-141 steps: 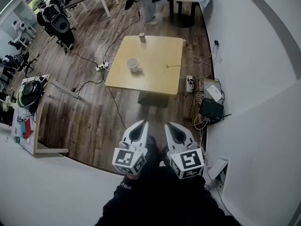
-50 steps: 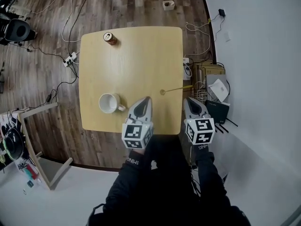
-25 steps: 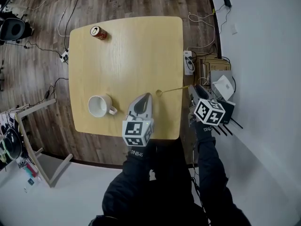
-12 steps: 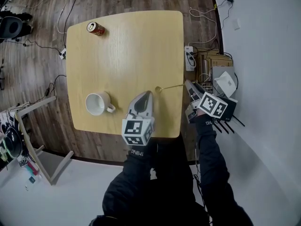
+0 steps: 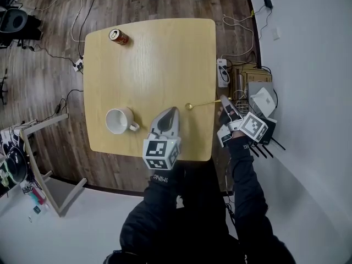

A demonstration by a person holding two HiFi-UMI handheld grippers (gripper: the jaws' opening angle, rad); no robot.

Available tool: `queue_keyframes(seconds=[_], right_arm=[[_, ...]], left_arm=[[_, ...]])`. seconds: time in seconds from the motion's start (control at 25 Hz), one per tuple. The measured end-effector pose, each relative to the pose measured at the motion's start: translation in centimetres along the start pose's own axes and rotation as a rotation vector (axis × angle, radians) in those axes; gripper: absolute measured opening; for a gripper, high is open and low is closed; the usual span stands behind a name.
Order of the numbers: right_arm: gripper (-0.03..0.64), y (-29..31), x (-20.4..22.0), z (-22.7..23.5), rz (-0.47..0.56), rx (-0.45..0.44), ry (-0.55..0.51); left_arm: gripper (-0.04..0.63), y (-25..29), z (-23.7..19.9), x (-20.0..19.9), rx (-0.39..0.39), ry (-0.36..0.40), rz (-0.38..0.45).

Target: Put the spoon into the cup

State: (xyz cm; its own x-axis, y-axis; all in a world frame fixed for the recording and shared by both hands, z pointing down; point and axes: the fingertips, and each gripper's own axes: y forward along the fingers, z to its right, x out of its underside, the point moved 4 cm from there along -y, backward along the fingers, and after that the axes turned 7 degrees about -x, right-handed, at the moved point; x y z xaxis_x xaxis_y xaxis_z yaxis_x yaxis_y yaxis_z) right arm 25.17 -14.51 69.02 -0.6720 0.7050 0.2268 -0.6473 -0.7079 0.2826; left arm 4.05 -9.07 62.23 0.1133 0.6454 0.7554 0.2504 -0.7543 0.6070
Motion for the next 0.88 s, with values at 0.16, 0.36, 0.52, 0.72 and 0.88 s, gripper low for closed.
queue_keyframes(seconds=[0.16, 0.36, 0.52, 0.72, 0.88], right_arm=[[0.023, -0.8, -0.5, -3.4, 0.011, -0.031, -0.049], [0.023, -1.6, -0.5, -7.8, 0.001, -0.047, -0.129], [0.023, -1.5, 0.1, -10.6, -0.01, -0.08, -0.156], [0.023, -0.4, 1.5, -14.2, -0.048, -0.119, -0.221], [0.023, 1.0, 3.0, -17.0, -0.092, -0.146, -0.275]], left_arm=[[0.032, -1.4, 0.3, -1.7, -0.007, 0.002, 0.034], [0.032, -3.8, 0.2, -3.3, -0.037, -0.017, 0.068], [0.032, -5.8, -0.1, -4.1, -0.068, -0.051, 0.092], [0.034, -8.2, -1.6, -4.5, -0.104, -0.086, 0.129], [0.032, -10.0, -3.2, -5.1, -0.143, -0.118, 0.156]])
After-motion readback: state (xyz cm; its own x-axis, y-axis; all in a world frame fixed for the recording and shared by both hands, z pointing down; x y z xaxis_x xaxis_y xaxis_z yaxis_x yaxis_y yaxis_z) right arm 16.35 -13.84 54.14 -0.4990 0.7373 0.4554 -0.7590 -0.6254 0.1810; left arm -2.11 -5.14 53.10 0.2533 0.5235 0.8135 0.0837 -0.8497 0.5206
